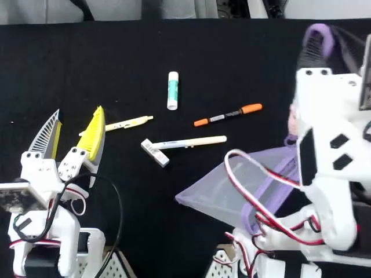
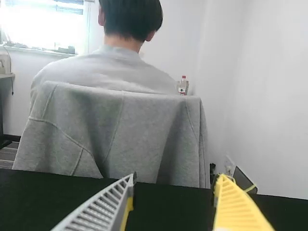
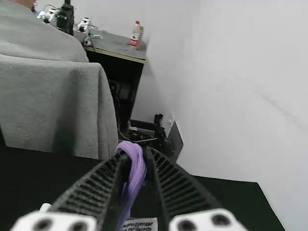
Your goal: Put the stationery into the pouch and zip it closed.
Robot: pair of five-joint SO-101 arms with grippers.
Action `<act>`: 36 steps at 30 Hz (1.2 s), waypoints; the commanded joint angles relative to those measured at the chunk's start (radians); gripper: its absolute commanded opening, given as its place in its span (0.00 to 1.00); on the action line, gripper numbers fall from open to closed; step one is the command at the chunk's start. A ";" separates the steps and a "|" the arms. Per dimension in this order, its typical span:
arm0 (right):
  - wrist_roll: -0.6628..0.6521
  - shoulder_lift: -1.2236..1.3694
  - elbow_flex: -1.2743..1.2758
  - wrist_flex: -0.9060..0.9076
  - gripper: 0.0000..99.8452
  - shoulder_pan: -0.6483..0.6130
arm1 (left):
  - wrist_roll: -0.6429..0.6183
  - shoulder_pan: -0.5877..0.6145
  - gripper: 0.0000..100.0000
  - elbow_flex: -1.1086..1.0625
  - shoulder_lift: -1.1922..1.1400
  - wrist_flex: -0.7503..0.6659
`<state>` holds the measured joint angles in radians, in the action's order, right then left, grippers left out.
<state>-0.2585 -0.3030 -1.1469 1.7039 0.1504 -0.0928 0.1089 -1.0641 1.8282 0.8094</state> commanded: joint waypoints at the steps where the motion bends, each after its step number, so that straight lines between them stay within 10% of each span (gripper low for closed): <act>1: 0.000 -0.007 0.018 -0.049 0.01 -0.115 | -0.005 0.007 0.27 -0.016 -0.006 -0.034; 36: 0.158 -0.007 0.315 -0.305 0.01 -0.269 | 0.462 0.010 0.27 -0.547 -0.072 -0.542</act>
<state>-0.1281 -0.3046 -0.8401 1.4477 -0.0967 0.3920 0.1089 -1.6717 1.8006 0.2846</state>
